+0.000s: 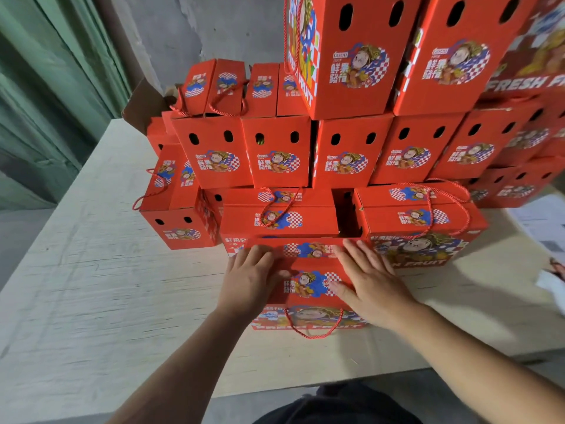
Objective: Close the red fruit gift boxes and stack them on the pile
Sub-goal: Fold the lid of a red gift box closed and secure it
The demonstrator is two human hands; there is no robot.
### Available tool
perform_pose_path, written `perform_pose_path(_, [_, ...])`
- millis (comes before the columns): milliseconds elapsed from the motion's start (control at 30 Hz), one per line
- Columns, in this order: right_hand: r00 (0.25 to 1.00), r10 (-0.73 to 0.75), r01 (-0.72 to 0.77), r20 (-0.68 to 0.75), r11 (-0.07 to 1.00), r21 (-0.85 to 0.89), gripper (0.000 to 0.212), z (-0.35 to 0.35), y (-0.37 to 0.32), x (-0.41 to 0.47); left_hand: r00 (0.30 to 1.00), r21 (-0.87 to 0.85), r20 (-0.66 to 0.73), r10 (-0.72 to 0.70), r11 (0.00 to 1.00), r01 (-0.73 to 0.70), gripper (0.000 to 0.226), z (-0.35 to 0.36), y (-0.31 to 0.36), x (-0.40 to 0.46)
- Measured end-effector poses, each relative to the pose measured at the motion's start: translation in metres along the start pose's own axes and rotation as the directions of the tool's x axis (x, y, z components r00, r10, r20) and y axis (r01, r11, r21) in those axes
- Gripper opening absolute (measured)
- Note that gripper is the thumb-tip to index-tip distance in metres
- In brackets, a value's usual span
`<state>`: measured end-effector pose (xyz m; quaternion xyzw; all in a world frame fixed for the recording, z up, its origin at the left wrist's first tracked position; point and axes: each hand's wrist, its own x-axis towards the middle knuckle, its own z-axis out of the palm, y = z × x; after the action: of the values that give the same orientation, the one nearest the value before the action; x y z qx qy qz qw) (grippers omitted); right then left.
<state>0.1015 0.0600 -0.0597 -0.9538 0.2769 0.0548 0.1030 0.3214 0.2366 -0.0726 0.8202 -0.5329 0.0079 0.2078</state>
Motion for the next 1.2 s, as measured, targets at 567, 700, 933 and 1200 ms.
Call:
perform_pose_path(567, [0.922,-0.021,-0.038,-0.388,0.989,-0.143,0.074,0.021,-0.011,-0.002,0.978,0.265,-0.098,0.184,0.952,-0.153,0.093,0.017,-0.003,-0.017])
perform_pose_path(700, [0.962,0.017,-0.068,-0.272,0.981,-0.180,0.079,0.015,-0.013,0.002,0.985,0.260,-0.060,0.163,0.955,-0.142,0.093,0.015,0.000,-0.017])
perform_pose_path(933, [0.969,0.010,-0.063,-0.248,0.976,-0.207,0.082,0.009,-0.014,0.000,0.986,0.373,0.020,0.167,0.914,-0.162,0.099,0.004,0.006,-0.011])
perform_pose_path(1200, [0.992,0.120,-0.125,-0.051,0.986,-0.110,0.101,0.009,-0.015,0.008,0.998,0.290,0.011,0.065,0.955,-0.065,0.099,0.012,0.012,-0.029])
